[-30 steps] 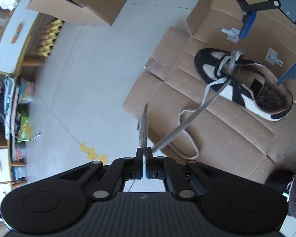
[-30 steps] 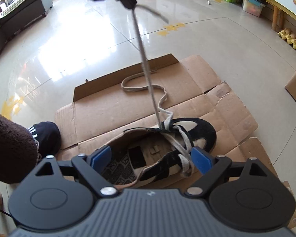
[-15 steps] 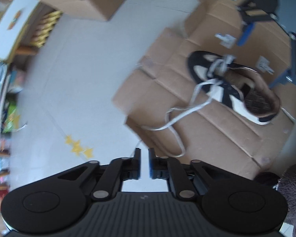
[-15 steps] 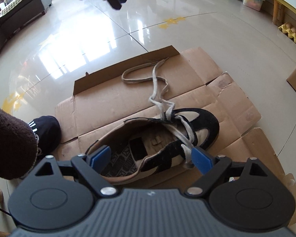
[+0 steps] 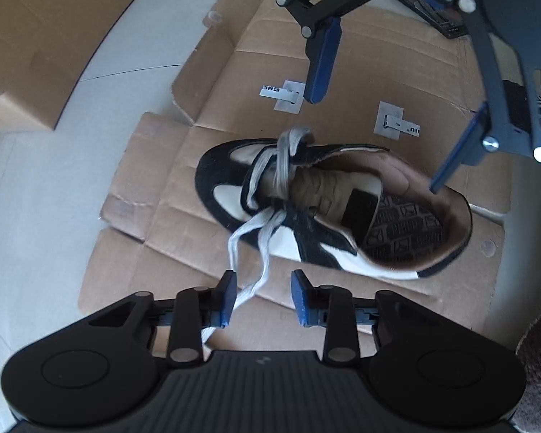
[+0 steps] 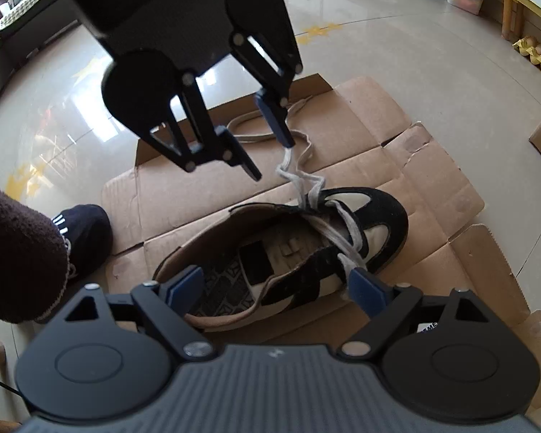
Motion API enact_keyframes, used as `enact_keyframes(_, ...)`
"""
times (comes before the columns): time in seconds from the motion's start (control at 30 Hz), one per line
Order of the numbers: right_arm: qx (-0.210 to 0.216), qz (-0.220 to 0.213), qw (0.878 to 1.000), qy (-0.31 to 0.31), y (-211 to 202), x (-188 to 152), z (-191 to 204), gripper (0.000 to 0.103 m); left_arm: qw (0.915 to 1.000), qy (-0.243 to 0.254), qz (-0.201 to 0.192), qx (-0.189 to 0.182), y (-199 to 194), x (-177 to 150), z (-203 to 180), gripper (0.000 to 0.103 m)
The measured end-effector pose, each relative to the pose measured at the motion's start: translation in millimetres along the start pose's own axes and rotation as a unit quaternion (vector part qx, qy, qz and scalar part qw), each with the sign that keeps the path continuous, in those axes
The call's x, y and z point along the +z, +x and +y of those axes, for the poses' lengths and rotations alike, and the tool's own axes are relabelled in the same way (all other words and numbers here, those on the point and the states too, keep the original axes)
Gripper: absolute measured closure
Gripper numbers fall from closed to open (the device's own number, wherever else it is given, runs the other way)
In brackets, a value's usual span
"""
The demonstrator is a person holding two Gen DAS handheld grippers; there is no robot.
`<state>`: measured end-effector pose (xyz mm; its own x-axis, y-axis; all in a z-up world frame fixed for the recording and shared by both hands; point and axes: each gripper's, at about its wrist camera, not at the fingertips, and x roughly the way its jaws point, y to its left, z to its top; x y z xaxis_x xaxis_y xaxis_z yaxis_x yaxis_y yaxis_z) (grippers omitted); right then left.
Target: Lace up shoes with both hands
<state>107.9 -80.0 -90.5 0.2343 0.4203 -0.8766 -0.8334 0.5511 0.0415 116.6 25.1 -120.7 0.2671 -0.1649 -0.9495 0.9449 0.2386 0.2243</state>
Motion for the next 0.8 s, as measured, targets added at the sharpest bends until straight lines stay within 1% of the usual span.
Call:
enact_keyframes(0.07,0.0,0.0,1.0,-0.001,1,1,1,0.013,1.0,0.003,-0.003,-0.001,11,2,-1,0.085)
enact_keyframes(0.13,0.0,-0.001,1.0,-0.004,2,2,3,0.013,1.0,-0.003,-0.006,-0.001,22,4,-1,0.102)
enact_keyframes(0.27,0.002,0.001,1.0,-0.009,4,2,5,0.013,0.9997,-0.017,-0.008,0.013,19,4,-1,0.102)
enact_keyframes(0.4,0.005,0.005,1.0,-0.007,7,0,6,0.013,0.9961,-0.071,-0.04,0.035,-12,-4,13,0.103)
enact_keyframes(0.43,0.005,0.006,1.0,-0.005,8,-1,6,0.014,0.9953,-0.078,-0.042,0.038,-18,-5,14,0.103)
enact_keyframes(0.57,0.003,-0.011,1.0,0.007,3,1,6,0.018,0.9934,-0.089,-0.053,0.05,-40,-7,13,0.103)
enact_keyframes(0.63,0.005,-0.017,1.0,0.015,2,3,6,0.023,0.9927,-0.092,-0.057,0.054,-48,-8,14,0.103)
enact_keyframes(0.67,0.006,-0.015,1.0,0.018,2,4,5,0.024,0.9924,-0.093,-0.058,0.056,-52,-8,14,0.103)
enact_keyframes(0.73,0.008,-0.011,1.0,0.022,3,4,4,0.029,0.9912,-0.099,-0.061,0.062,-64,-11,17,0.103)
enact_keyframes(0.8,0.009,-0.006,1.0,0.024,5,4,3,0.03,0.9903,-0.105,-0.061,0.067,-74,-13,20,0.103)
